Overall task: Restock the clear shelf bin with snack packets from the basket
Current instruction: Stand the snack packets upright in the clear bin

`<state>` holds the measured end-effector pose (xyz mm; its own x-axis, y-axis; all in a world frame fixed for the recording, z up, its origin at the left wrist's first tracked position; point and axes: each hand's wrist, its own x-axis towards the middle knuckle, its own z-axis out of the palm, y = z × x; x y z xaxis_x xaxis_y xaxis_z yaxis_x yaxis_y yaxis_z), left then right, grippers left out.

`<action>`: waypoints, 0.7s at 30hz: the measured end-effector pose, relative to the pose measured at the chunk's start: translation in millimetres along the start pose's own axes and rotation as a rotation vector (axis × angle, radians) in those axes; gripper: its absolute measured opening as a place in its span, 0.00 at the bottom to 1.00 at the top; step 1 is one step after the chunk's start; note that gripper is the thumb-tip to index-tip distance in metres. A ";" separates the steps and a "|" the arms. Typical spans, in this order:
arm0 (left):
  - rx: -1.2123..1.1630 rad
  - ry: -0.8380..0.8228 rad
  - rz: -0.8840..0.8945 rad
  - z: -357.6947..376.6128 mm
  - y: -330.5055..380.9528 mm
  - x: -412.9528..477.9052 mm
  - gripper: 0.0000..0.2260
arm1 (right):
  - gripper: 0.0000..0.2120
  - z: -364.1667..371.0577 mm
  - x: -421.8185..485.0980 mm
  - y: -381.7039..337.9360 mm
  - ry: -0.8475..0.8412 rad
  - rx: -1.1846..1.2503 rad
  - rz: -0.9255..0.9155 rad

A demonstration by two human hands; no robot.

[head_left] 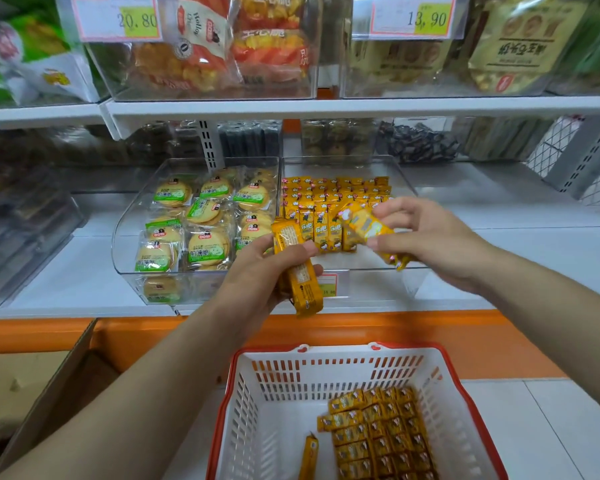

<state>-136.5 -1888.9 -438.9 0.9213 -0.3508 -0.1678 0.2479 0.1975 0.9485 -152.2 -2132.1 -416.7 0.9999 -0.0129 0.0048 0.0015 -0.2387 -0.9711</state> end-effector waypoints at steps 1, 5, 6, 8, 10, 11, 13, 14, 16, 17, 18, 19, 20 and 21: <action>0.003 0.006 -0.002 -1.3 0.8 0.5 0.28 | 0.16 -7.9 6.1 -0.3 0.036 -0.082 -0.025; 0.029 0.010 0.003 -5.7 0.9 4.7 0.27 | 0.09 -36.6 37.8 2.4 0.082 -0.531 -0.170; 0.039 0.011 0.006 -6.6 0.4 6.4 0.26 | 0.10 -41.6 48.4 3.5 0.089 -0.678 -0.209; 0.058 0.013 0.012 -8.6 -0.9 9.9 0.25 | 0.16 -47.3 70.4 4.8 0.079 -0.916 -0.240; 0.064 0.008 0.022 -10.2 -3.3 14.0 0.23 | 0.24 -48.1 90.2 7.6 0.054 -1.017 -0.207; 0.063 0.005 0.029 -10.9 -4.6 15.9 0.21 | 0.27 -46.7 99.1 10.3 0.038 -1.049 -0.175; 0.064 0.001 0.039 -10.9 -6.5 19.4 0.19 | 0.28 -41.2 115.5 17.7 0.011 -1.144 -0.112; 0.067 0.000 0.041 -10.4 -7.4 21.1 0.19 | 0.28 -37.5 122.6 21.8 0.003 -1.194 -0.092; 0.080 0.003 0.042 -9.6 -9.3 24.5 0.19 | 0.24 -30.9 134.5 29.4 0.003 -1.263 -0.080; 0.086 0.007 0.039 -9.2 -10.0 25.9 0.20 | 0.23 -28.3 139.3 33.1 0.009 -1.286 -0.083; 0.094 0.010 0.036 -8.6 -10.5 27.2 0.22 | 0.23 -25.9 143.5 36.5 0.018 -1.296 -0.085; 0.101 0.013 0.031 -8.2 -11.1 28.6 0.24 | 0.23 -23.4 146.7 39.5 0.027 -1.293 -0.082; 0.105 0.015 0.026 -7.9 -11.7 29.6 0.26 | 0.24 -21.0 149.3 42.2 0.033 -1.277 -0.077; 0.106 0.016 0.024 -7.9 -12.1 30.7 0.28 | 0.25 -18.7 151.4 45.0 0.040 -1.254 -0.071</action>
<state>-108.8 -1894.8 -457.7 0.9313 -0.3325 -0.1485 0.1937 0.1071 0.9752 -0.9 -2162.9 -455.2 0.9970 0.0136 0.0756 0.0193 -0.9971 -0.0742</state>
